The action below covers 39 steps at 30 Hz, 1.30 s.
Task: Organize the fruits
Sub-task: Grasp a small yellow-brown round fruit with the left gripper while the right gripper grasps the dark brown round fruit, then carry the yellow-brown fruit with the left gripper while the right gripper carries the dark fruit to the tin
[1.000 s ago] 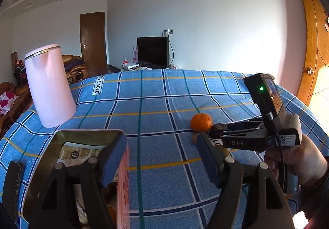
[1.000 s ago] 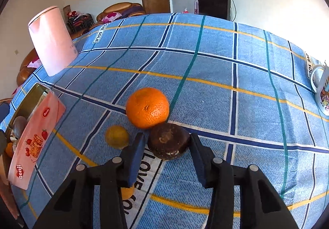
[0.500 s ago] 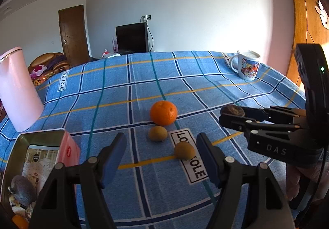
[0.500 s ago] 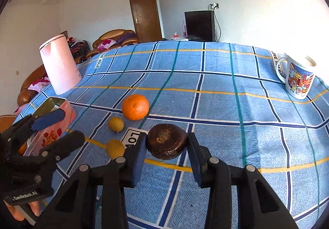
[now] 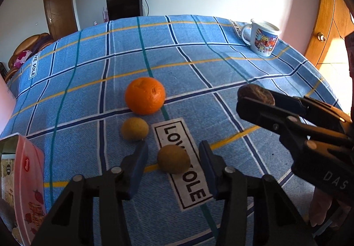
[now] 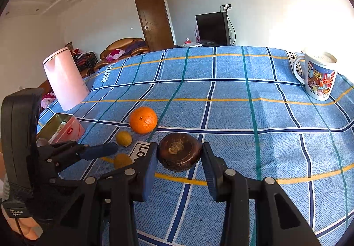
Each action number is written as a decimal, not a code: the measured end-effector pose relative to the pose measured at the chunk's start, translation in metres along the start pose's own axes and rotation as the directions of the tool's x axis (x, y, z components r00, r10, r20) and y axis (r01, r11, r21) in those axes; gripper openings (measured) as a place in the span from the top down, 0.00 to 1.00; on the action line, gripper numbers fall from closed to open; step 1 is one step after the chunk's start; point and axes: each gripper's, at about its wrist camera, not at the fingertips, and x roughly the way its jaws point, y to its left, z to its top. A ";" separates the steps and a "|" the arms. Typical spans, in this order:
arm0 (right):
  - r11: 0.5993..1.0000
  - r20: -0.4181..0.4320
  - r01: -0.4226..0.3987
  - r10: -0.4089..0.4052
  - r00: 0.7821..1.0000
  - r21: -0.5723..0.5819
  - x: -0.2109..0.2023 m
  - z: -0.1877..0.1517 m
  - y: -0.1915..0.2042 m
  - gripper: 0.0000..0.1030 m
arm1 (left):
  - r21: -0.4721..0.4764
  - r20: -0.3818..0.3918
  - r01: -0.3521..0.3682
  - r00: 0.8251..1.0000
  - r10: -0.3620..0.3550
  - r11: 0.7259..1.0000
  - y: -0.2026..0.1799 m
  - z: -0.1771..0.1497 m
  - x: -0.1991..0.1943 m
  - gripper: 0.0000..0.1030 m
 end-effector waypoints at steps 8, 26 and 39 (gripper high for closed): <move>1.000 0.025 -0.015 0.015 1.000 0.001 -0.003 -0.001 -0.002 0.60 | -0.019 0.045 0.023 0.999 -0.022 1.000 0.004 -0.002 -0.011 0.70; 0.999 0.121 -0.040 0.044 0.992 -0.029 -0.022 -0.003 0.004 0.60 | -0.018 0.244 -0.042 0.969 0.045 0.999 0.003 -0.005 -0.048 0.70; 0.997 0.210 -0.028 0.041 0.977 -0.067 -0.039 -0.006 0.010 0.60 | -0.023 0.329 -0.071 0.941 0.075 0.997 0.002 -0.010 -0.063 0.70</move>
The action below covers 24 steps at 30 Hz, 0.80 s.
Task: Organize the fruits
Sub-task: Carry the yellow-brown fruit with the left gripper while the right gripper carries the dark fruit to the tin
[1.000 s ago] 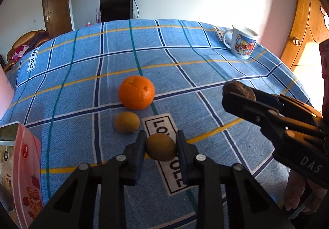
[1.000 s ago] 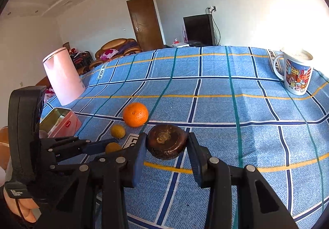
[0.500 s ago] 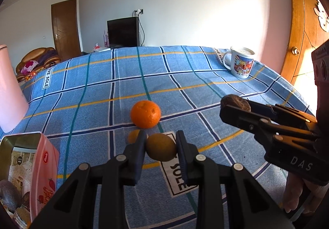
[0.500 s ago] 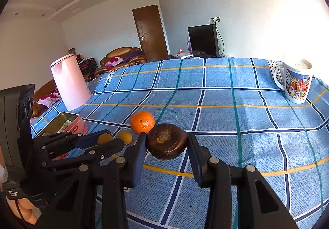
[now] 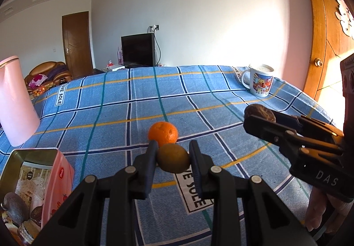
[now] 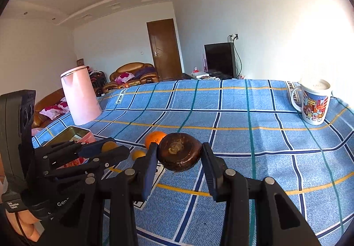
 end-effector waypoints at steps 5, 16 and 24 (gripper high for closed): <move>1.000 0.037 -0.002 0.003 0.999 -0.013 -0.008 -0.001 0.002 0.60 | -0.005 0.026 -0.009 1.000 0.009 1.000 0.002 -0.001 -0.005 0.70; 0.999 0.093 0.012 -0.008 0.996 -0.043 -0.017 -0.001 0.008 0.60 | 0.000 0.115 -0.036 0.993 0.036 0.999 0.001 -0.003 -0.023 0.70; 0.998 0.121 0.028 -0.020 0.993 -0.064 -0.022 -0.002 0.011 0.60 | 0.001 0.192 -0.057 0.980 0.056 0.998 0.000 -0.005 -0.037 0.70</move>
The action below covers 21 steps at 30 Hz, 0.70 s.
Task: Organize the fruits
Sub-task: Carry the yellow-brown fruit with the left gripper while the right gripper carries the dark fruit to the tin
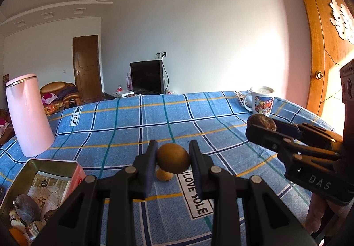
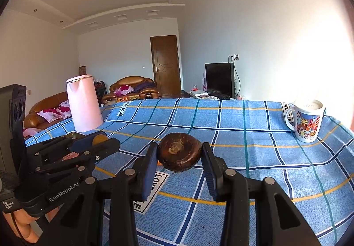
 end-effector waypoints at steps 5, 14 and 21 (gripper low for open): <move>1.000 0.006 0.014 -0.014 1.000 -0.012 -0.002 0.000 0.003 0.60 | -0.010 0.009 0.000 1.000 0.000 1.000 0.005 0.001 -0.003 0.70; 1.000 -0.009 -0.022 0.022 1.000 -0.016 0.004 0.001 0.019 0.60 | -0.028 0.012 -0.022 1.000 0.022 0.999 0.023 -0.002 -0.010 0.70; 0.997 -0.014 -0.060 0.060 0.998 -0.040 0.011 0.008 0.045 0.60 | -0.060 0.011 -0.047 0.999 0.047 0.997 0.046 -0.005 -0.019 0.70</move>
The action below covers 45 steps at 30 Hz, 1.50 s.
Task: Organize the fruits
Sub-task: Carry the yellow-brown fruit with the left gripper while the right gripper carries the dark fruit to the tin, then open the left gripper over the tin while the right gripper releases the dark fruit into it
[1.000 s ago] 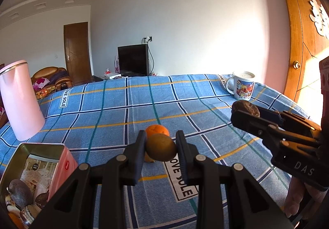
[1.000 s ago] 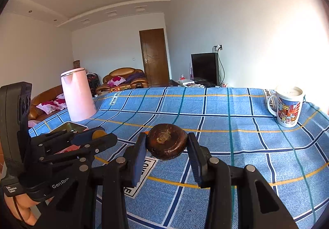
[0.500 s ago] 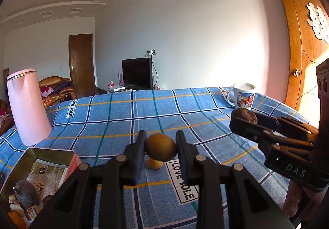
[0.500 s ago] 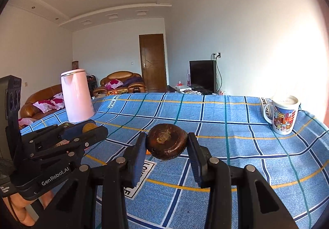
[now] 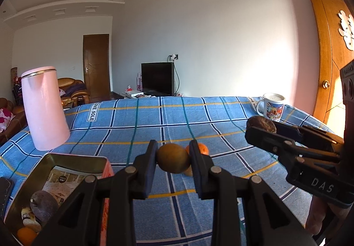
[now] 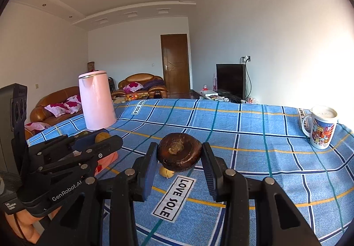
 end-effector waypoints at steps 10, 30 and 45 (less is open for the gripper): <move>0.995 -0.022 -0.082 0.081 0.996 -0.051 0.024 0.017 0.043 0.60 | -0.059 0.005 -0.057 0.998 0.057 0.997 0.042 -0.002 -0.013 0.70; 0.948 -0.174 -0.283 0.256 0.951 -0.147 0.092 0.014 0.144 0.60 | -0.162 -0.085 -0.247 0.968 0.236 0.955 0.151 -0.005 -0.027 0.70; 0.918 -0.373 -0.367 0.292 0.881 -0.150 0.140 -0.009 0.185 0.60 | -0.165 -0.192 -0.300 0.944 0.267 0.940 0.184 -0.014 -0.010 0.70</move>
